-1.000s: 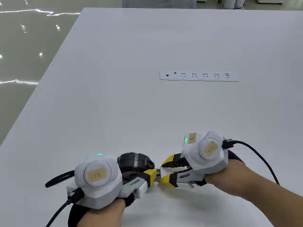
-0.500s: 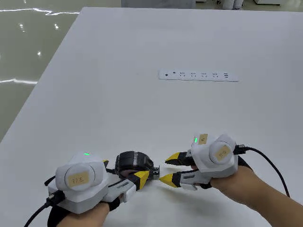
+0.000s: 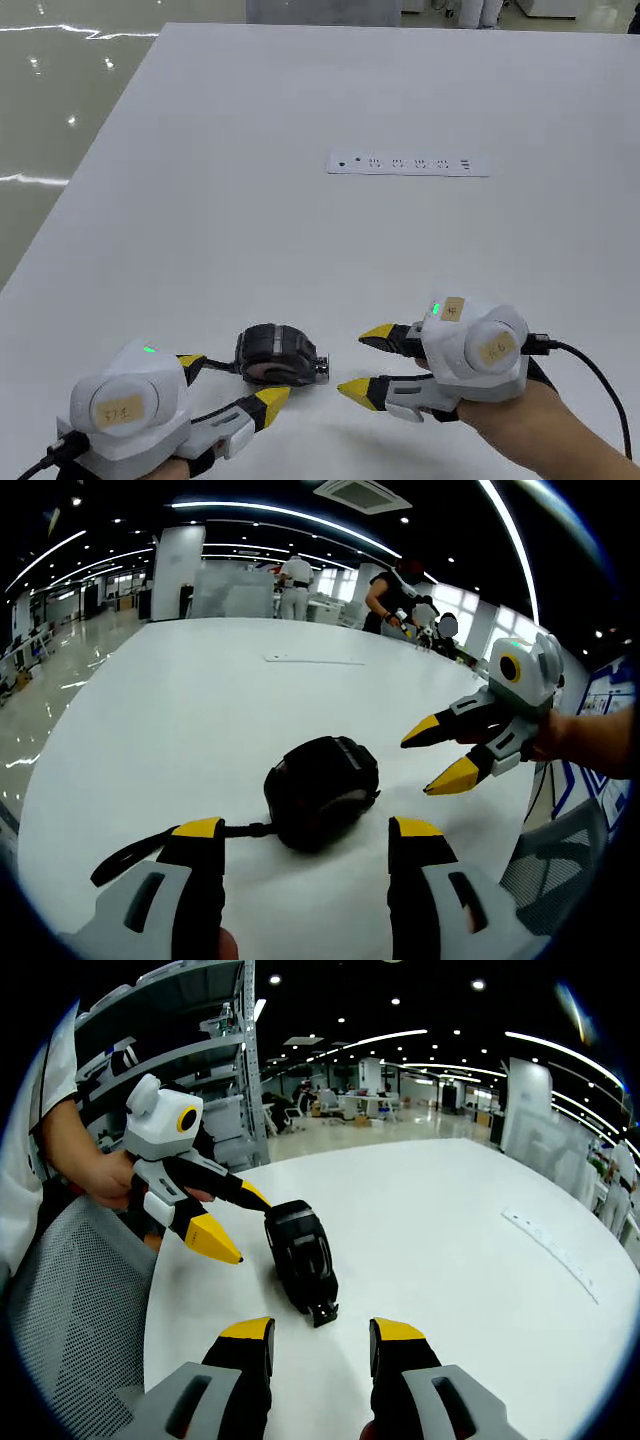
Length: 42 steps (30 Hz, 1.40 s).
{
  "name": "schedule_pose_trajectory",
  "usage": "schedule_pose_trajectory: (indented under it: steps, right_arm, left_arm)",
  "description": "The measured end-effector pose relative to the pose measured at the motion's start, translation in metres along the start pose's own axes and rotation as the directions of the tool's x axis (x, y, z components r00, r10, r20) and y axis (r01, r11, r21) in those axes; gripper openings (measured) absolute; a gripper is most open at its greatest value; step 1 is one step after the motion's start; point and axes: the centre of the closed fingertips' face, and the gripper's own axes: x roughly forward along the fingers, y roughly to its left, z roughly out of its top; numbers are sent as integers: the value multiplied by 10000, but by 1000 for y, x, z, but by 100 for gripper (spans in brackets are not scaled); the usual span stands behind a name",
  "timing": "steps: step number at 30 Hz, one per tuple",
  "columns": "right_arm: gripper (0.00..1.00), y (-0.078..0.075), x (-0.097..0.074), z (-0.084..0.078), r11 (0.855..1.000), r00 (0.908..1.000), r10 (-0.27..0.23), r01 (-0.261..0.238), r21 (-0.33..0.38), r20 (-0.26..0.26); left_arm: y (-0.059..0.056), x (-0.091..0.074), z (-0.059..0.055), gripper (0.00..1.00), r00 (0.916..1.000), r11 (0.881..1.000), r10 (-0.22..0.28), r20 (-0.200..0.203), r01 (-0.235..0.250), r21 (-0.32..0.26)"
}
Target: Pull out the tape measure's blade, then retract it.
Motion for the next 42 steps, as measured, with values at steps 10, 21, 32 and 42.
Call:
schedule_pose_trajectory:
  steps: [10,21,32,42]
  right_arm:
    - [42,-3,-28,-6,9982,9984,-542,537,279,163]
    - [52,0,-56,-25,9902,9940,-1035,995,978,360]
    - [61,8,-81,-46,9815,9901,-1390,1355,1353,172]
    - [68,13,-96,-59,9717,9856,-1681,1630,1707,156]
  left_arm:
    - [2,-17,0,64,9985,9978,-513,200,504,439]
    - [10,-35,-7,66,9969,9932,-775,129,761,885]
    - [14,-50,-11,70,9946,9907,-1028,110,1014,907]
    - [20,-61,-24,74,9937,9906,-1121,-91,1125,779]
